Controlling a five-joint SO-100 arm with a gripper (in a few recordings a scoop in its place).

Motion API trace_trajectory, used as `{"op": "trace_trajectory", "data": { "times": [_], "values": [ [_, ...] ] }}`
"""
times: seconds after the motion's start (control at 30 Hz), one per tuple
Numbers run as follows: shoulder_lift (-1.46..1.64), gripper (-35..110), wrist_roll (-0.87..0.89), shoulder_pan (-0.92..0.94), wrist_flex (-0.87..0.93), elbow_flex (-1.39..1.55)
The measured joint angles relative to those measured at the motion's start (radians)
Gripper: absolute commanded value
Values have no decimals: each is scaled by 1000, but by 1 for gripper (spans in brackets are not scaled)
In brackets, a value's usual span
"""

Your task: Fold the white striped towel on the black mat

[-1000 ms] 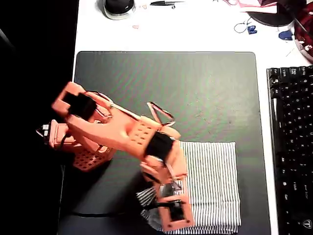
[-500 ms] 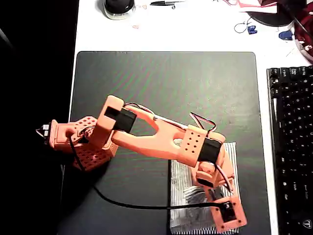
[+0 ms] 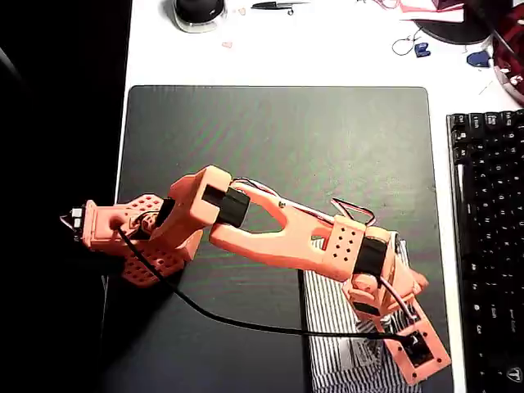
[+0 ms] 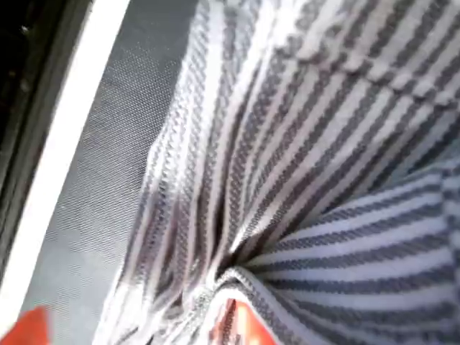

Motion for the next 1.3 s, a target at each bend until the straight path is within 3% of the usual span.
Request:
{"op": "trace_trajectory", "data": {
  "times": [0.37, 0.63, 0.77, 1.03, 1.3],
  "values": [
    [273, 31, -198, -63, 69, 25],
    [419, 3, -612, -63, 178, 117],
    [370, 0, -747, -60, 138, 167],
    [160, 0, -769, -156, -25, 175],
    [146, 0, -764, -216, -244, 353]
  ]
}}
